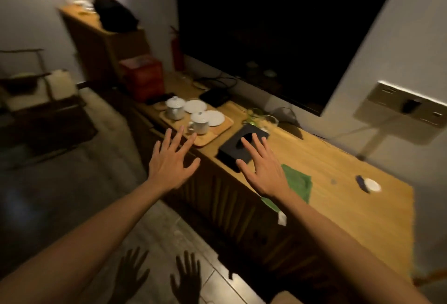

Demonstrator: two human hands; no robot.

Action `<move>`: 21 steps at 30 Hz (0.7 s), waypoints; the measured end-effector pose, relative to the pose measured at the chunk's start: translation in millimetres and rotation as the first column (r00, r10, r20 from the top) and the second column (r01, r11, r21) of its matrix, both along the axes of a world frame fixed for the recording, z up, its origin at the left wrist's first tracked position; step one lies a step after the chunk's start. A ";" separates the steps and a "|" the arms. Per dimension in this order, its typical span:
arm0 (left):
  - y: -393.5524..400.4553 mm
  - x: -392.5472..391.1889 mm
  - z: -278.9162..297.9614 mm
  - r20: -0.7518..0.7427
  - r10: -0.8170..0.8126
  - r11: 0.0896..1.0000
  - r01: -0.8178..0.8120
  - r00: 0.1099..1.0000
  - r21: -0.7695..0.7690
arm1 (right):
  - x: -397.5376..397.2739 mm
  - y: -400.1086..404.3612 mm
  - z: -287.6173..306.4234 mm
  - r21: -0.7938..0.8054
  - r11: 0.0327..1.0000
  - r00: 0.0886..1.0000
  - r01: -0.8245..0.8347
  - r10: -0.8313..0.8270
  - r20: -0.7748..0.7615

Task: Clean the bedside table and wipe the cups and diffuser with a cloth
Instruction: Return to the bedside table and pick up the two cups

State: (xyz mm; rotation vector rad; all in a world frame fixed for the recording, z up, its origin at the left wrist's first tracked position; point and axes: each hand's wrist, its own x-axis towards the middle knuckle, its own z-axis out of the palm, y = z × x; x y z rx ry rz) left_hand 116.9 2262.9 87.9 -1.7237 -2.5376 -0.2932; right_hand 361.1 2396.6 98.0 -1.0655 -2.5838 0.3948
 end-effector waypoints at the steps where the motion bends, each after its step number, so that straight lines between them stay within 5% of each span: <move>1: -11.8 -15.9 0.3 0.002 0.046 0.999 -0.046 0.999 0.000 | -20.0 2.8 -1.9 -0.007 0.999 0.999 -0.045 0.045 0.006; 9: -171.5 -104.8 -9.5 0.002 0.584 0.811 -0.583 0.812 -0.034 | -193.8 -29.0 -29.4 -0.119 0.862 0.856 -0.493 0.505 0.111; 13: -300.1 -100.2 -22.6 -0.001 0.824 0.567 -0.823 0.567 -0.027 | -272.9 -123.4 -41.1 -0.168 0.651 0.640 -0.740 0.759 0.120; 16: -354.0 -89.0 -23.9 0.022 0.874 0.485 -0.874 0.485 -0.014 | -304.7 -168.9 -41.6 -0.145 0.564 0.552 -0.813 0.826 0.112; 21: -491.3 -54.4 -31.3 0.022 0.981 0.196 -0.979 0.195 -0.053 | -368.5 -309.8 -46.8 -0.149 0.313 0.307 -0.938 0.950 0.058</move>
